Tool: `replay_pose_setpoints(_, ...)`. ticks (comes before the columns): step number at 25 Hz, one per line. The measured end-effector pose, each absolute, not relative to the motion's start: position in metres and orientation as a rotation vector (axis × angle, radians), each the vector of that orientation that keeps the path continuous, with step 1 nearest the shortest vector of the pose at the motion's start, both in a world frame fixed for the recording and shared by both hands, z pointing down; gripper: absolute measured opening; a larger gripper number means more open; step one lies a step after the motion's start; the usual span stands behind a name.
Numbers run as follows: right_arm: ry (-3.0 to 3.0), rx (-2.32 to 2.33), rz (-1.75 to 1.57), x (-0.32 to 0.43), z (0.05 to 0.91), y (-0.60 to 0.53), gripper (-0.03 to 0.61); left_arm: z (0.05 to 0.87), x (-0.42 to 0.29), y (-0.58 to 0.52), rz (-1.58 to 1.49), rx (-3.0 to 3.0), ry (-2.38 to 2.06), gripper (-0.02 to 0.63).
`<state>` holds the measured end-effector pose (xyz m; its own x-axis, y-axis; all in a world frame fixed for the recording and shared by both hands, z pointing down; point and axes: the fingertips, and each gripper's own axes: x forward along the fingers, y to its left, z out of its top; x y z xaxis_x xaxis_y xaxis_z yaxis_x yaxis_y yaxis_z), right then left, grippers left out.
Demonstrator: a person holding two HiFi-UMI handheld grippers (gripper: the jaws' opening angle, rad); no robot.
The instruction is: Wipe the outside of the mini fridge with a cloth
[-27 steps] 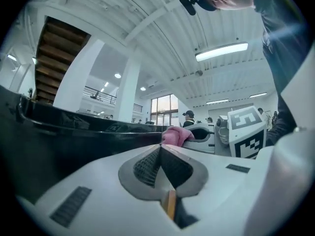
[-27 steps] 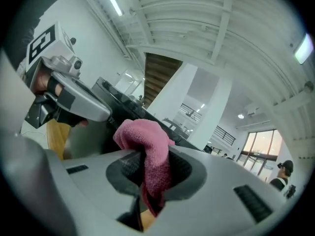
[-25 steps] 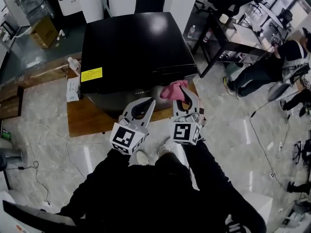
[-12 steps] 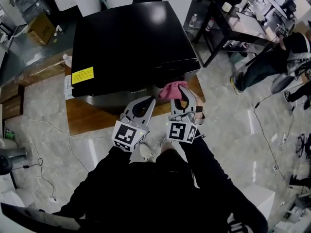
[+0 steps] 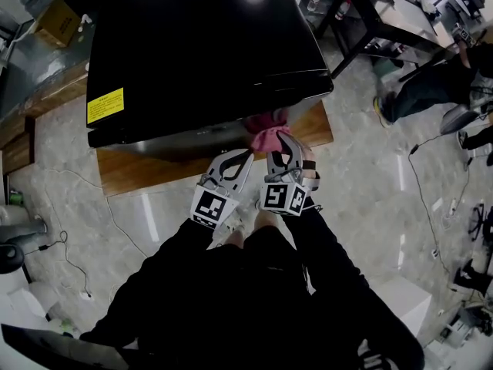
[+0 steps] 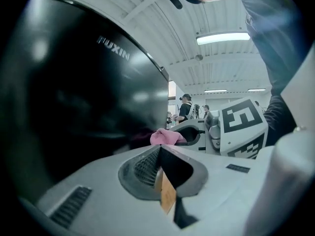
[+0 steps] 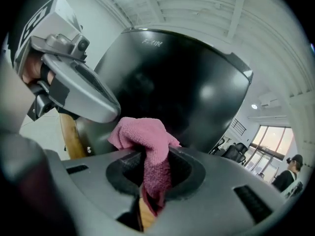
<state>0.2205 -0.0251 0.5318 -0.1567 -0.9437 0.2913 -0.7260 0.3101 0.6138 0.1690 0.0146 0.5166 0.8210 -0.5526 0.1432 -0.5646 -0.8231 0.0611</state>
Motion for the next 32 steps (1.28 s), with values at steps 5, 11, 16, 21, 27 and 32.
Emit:
replay_pose_setpoints(5, -1.952, 1.408, -0.362, 0.223, 0.592, -0.027, 0.075, 0.583, 0.175, 0.010, 0.262, 2.814, -0.899, 0.006)
replay_pose_setpoints(11, -1.960, 1.304, -0.238, 0.229, 0.672, -0.031, 0.074, 0.662, 0.183, 0.000, 0.367, 2.697, -0.893, 0.006)
replay_pose_setpoints(16, -1.957, 1.224, -0.132, 0.232, 0.732, -0.031, 0.075, 0.702, 0.183, -0.007, 0.431, 2.632, -0.901, 0.006)
replay_pose_setpoints(21, -1.960, 1.157, -0.031, 0.236, 0.771, -0.034, 0.074, 0.728, 0.185, -0.015, 0.496, 2.594, -0.923, 0.006)
replay_pose_setpoints(27, -1.936, 1.084, 0.020, 0.233, 0.792, -0.032, 0.074, 0.735, 0.182, -0.010, 0.527, 2.578, -0.918, 0.006)
replay_pose_setpoints(32, -1.980, 1.078, 0.074, 0.234, 0.781, -0.029, 0.075, 0.715, 0.182, -0.005, 0.532, 2.606, -0.899, 0.006)
